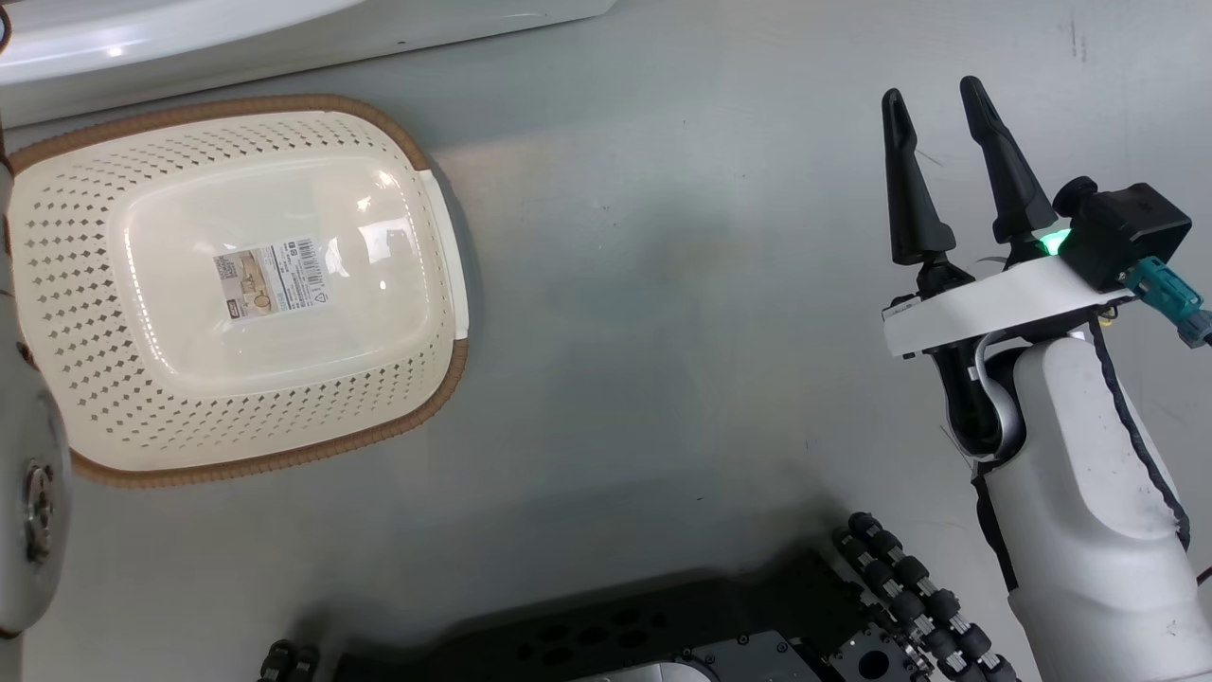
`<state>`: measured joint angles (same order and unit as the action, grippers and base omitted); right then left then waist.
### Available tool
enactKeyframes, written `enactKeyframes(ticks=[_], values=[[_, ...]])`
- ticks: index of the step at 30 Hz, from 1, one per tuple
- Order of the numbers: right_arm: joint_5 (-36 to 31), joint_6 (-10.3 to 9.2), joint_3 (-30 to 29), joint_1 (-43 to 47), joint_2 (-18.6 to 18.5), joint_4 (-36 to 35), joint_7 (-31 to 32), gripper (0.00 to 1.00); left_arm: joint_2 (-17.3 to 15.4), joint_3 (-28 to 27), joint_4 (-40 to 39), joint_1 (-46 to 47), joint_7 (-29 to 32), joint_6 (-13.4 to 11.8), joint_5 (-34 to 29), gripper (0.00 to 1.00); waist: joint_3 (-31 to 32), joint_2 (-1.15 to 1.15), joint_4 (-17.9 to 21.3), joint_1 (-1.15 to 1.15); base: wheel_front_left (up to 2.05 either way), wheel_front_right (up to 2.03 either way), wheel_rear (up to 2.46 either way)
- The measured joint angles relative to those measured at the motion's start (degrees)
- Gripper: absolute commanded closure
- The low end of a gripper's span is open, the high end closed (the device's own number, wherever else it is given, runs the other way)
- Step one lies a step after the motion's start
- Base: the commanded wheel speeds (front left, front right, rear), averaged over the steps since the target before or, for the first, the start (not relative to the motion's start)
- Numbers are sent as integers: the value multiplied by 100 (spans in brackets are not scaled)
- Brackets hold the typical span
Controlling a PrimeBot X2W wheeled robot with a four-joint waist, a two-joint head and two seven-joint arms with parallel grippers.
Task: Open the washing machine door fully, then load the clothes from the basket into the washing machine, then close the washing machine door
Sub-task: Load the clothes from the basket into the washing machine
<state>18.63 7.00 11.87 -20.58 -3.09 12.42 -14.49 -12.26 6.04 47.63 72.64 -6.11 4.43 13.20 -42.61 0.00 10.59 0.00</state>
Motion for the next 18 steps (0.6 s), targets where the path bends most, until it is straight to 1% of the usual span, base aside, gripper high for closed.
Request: enactKeyframes(ticks=[12,18], values=[[2,0,-40,-1,0,89,0,0,214,33,246,2,-129,5,4,0,247,0,-73,0,0,0,0],[2,0,-71,-1,1,108,0,0,237,77,385,-68,-227,8,27,0,365,0,-144,0,0,0,0]])
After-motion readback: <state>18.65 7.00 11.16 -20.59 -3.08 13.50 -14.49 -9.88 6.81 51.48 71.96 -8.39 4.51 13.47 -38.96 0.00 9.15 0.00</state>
